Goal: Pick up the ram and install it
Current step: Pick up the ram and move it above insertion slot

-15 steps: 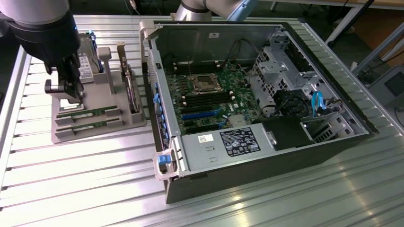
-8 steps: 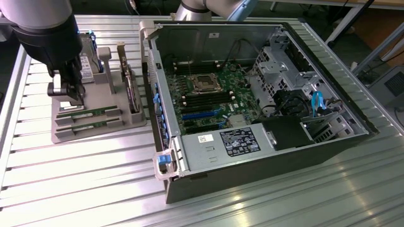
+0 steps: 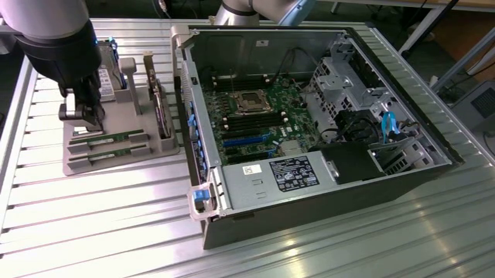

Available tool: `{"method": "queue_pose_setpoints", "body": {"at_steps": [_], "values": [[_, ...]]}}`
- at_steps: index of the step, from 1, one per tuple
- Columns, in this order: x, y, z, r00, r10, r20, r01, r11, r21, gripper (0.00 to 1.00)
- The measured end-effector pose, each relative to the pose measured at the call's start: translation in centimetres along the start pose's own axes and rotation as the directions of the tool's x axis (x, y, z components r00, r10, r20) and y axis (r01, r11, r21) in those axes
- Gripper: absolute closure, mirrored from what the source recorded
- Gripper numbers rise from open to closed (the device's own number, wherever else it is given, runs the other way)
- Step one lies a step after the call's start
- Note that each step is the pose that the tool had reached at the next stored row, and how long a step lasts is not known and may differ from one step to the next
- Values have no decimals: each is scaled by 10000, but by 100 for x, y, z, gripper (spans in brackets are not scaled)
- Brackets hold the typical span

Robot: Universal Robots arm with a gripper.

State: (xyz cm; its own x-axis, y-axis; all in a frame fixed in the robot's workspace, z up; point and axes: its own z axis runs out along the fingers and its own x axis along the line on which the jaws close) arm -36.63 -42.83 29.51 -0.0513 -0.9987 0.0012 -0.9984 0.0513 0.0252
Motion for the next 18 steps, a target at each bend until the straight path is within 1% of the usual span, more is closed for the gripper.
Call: {"method": "queue_pose_setpoints", "body": {"at_steps": [18], "values": [[20,-2,44,10000,0,-1,0,10000,-1,64]]}}
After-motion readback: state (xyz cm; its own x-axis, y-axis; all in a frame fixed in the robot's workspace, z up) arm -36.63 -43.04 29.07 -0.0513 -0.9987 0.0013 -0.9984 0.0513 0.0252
